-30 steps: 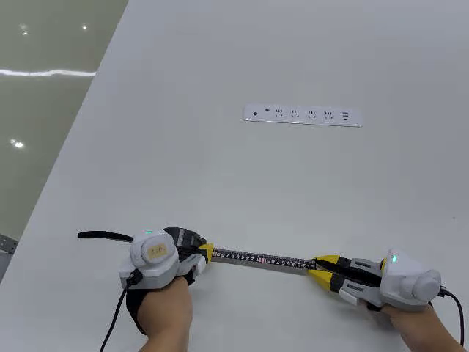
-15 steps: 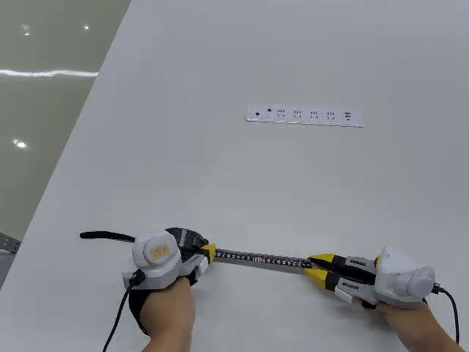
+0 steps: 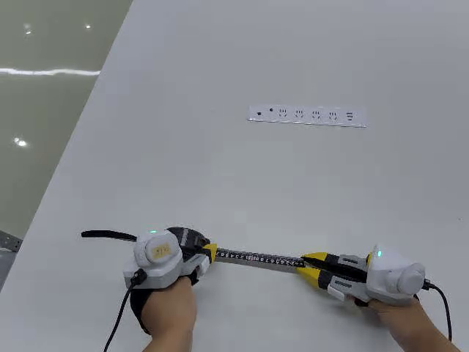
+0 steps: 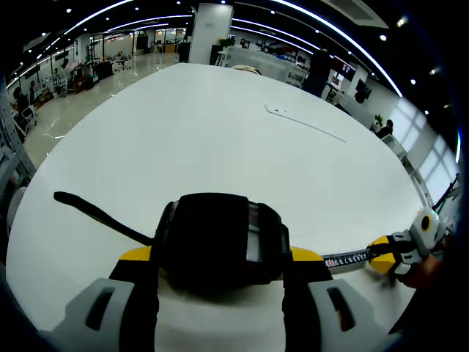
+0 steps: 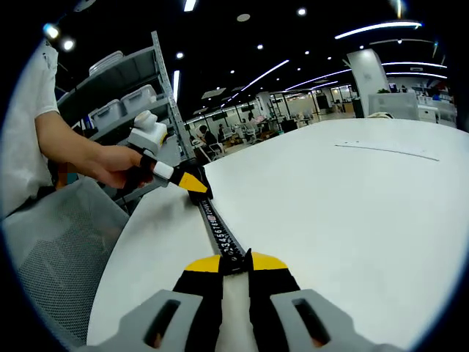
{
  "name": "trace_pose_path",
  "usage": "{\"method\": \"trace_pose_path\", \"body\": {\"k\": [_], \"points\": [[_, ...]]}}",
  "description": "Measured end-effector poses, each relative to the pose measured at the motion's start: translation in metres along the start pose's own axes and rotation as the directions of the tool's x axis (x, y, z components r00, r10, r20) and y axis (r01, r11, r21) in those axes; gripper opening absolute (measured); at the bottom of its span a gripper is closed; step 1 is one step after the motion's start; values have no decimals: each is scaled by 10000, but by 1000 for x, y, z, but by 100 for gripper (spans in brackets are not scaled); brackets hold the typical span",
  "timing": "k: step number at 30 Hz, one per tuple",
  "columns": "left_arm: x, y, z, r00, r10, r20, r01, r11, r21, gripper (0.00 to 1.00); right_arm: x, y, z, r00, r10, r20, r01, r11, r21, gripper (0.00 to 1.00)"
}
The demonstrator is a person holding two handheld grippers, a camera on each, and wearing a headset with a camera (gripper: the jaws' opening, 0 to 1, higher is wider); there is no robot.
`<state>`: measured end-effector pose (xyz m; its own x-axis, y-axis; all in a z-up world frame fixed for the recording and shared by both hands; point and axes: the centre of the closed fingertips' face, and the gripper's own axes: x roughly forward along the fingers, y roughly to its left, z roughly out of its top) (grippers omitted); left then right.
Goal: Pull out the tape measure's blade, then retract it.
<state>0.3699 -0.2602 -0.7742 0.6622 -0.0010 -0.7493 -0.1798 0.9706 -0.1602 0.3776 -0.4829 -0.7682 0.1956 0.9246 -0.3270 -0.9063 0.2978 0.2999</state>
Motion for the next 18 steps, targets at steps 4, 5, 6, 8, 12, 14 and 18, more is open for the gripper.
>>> {"method": "trace_pose_path", "body": {"k": [4,5,6,8,12,14,18], "points": [[0,0,0,10000,-2,-14,2,10000,-1,67,3,0,0,10000,51,-45,-51,10000,-16,11],[0,0,0,10000,-2,-10,2,10000,-1,67,4,1,0,10000,61,-53,-61,10000,-18,11],[0,0,0,10000,-2,-13,2,10000,-8,67,5,2,1,10000,73,-55,-73,10000,-26,11],[0,0,0,10000,0,-23,0,10000,-13,67,7,2,1,9999,84,-59,-84,10000,-29,11],[0,1,0,10000,-3,-37,3,10000,-8,67,12,4,2,9999,136,-58,-136,9999,-32,11],[0,1,0,10000,-3,-26,3,10000,-12,67,16,6,3,9999,160,-55,-160,9999,-18,11],[0,0,0,10000,-9,-21,9,10000,1,67,22,7,5,9998,215,-53,-215,9998,-11,11]]}}
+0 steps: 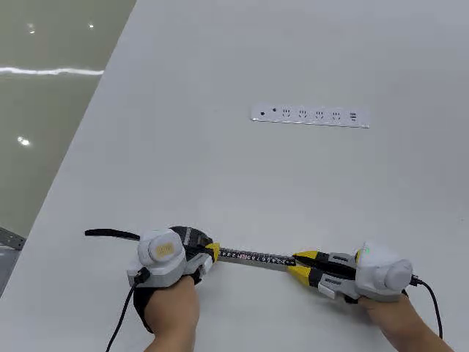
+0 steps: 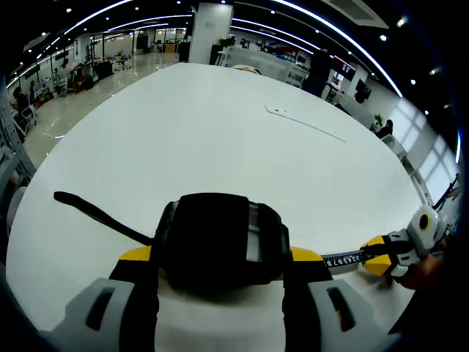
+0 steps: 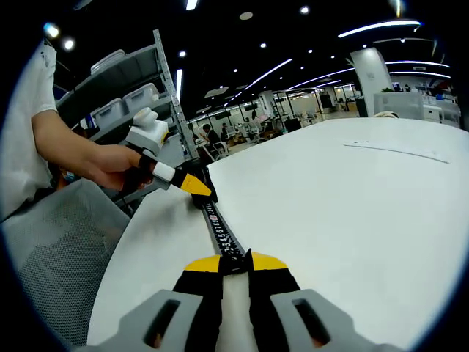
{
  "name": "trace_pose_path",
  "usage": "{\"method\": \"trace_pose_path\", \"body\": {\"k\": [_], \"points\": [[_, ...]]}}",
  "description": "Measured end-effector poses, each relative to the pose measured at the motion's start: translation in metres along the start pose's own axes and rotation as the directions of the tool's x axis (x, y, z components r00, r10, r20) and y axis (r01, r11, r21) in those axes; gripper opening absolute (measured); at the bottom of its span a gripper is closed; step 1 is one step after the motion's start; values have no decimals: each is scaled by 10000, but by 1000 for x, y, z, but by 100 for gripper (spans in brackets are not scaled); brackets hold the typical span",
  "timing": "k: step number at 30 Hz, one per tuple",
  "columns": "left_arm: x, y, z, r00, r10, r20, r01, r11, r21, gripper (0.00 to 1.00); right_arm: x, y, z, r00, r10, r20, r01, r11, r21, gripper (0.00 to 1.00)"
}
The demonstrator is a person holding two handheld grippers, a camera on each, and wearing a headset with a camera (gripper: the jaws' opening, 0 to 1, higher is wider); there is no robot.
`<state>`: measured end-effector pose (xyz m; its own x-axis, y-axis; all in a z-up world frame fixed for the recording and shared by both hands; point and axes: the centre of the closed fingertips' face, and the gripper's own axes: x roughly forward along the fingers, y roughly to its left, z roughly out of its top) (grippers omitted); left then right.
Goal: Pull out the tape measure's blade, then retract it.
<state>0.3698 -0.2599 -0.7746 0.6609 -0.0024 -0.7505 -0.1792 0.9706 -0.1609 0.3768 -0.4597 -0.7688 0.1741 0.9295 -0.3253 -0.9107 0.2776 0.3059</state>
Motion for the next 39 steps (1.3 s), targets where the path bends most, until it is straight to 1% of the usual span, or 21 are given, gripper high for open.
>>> {"method": "trace_pose_path", "body": {"k": [8,14,18,20,33,39], "points": [[0,0,0,10000,0,-10,0,10000,-8,67,10,4,3,10000,72,34,-72,10000,10,11],[1,0,0,10000,4,5,-4,10000,-17,67,15,5,3,9999,121,15,-121,9999,10,11],[1,0,-1,10000,12,-28,-12,10000,-7,67,18,9,5,9999,148,-5,-148,9999,17,11],[1,0,-1,10000,11,-41,-11,10000,-1,67,20,8,4,9999,163,-4,-163,9999,19,11],[0,-1,0,10000,4,-25,-4,10000,-29,67,35,13,9,9994,332,-40,-332,9994,-5,11],[-1,-1,0,10000,7,-16,-7,10000,-39,67,39,15,11,9992,396,-78,-397,9992,-32,11]]}}
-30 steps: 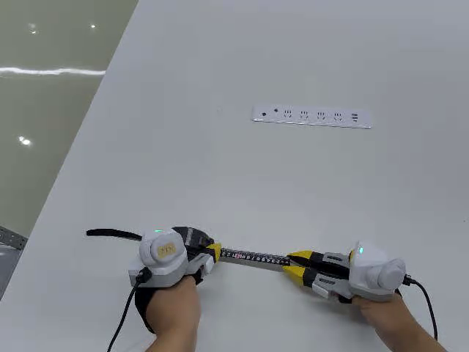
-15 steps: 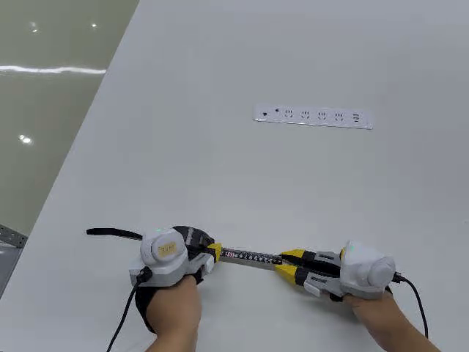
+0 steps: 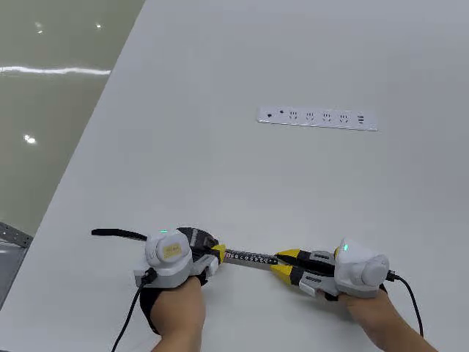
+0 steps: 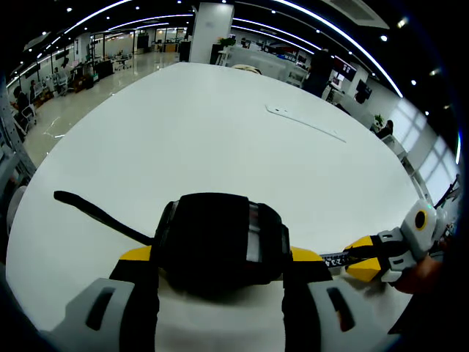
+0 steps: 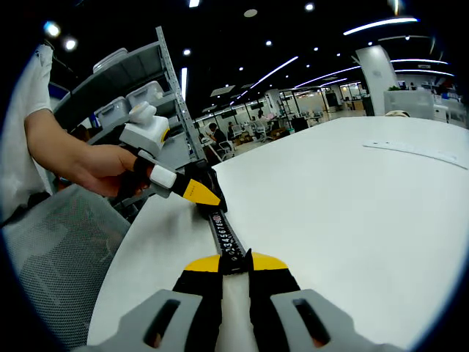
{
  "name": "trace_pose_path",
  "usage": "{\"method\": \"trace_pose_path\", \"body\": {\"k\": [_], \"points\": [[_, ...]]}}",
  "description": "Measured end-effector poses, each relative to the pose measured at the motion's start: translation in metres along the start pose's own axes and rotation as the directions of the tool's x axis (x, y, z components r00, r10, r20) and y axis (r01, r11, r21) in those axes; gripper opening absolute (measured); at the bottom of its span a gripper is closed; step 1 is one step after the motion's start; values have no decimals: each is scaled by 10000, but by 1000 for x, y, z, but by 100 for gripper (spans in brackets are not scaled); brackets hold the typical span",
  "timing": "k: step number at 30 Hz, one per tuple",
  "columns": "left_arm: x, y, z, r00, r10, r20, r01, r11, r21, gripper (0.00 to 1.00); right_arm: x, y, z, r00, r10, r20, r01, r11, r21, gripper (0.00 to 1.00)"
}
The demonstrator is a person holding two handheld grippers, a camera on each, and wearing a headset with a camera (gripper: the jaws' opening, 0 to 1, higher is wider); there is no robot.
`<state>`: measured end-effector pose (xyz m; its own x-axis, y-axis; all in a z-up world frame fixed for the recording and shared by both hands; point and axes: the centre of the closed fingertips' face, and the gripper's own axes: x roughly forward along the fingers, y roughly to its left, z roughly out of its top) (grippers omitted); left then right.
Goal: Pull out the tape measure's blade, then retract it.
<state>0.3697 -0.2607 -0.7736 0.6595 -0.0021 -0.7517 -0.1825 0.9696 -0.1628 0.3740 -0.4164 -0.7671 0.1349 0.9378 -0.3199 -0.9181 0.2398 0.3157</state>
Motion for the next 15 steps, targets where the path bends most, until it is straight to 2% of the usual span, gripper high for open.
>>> {"method": "trace_pose_path", "body": {"k": [15], "points": [[-1,0,0,10000,-12,-12,12,10000,15,67,16,6,3,9998,181,-6,-181,9998,-82,12]]}}
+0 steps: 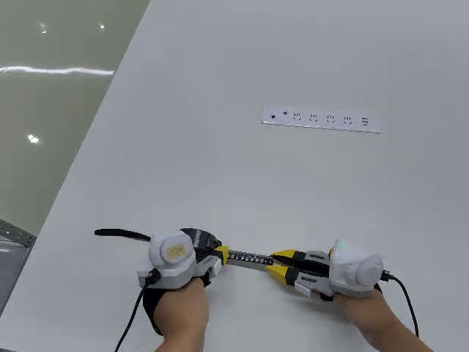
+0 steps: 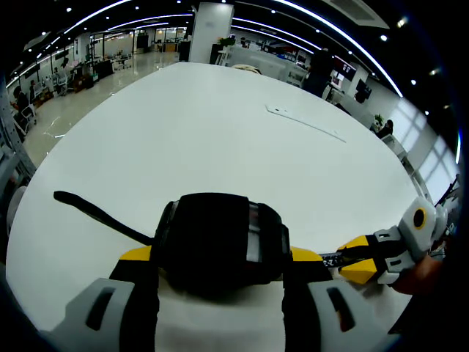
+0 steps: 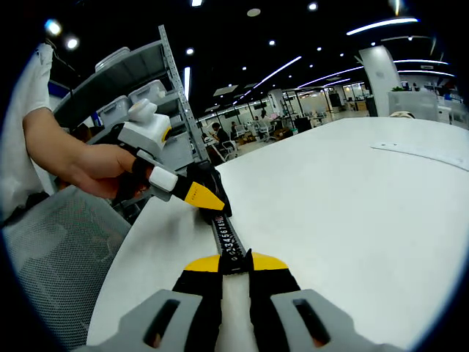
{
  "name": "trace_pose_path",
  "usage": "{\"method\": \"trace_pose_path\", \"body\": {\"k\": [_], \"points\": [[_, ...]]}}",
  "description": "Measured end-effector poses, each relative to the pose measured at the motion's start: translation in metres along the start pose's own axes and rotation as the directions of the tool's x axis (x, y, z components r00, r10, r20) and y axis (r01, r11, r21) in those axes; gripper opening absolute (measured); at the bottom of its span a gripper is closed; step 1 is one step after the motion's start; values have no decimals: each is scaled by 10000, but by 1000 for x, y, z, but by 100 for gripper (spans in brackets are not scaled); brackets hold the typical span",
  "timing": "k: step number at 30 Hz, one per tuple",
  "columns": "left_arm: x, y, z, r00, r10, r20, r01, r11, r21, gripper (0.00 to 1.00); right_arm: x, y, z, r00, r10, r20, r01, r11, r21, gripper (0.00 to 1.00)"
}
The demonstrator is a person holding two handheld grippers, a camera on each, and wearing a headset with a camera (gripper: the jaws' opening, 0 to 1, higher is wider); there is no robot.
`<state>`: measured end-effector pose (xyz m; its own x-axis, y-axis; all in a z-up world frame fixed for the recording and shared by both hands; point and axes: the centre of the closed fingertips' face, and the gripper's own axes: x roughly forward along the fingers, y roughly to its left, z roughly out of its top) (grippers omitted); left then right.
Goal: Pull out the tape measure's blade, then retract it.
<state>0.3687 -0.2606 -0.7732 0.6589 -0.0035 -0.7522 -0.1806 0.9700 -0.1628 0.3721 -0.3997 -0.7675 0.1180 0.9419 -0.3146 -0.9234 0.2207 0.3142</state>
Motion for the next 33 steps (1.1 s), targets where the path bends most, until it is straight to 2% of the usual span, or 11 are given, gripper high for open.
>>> {"method": "trace_pose_path", "body": {"k": [5,33], "points": [[1,0,0,10000,0,-11,0,10000,-2,67,5,3,-1,9998,23,-196,-26,9999,-148,12],[0,-1,0,10000,-50,-28,50,10000,0,67,28,5,5,9997,91,-207,-93,9999,-87,11]]}}
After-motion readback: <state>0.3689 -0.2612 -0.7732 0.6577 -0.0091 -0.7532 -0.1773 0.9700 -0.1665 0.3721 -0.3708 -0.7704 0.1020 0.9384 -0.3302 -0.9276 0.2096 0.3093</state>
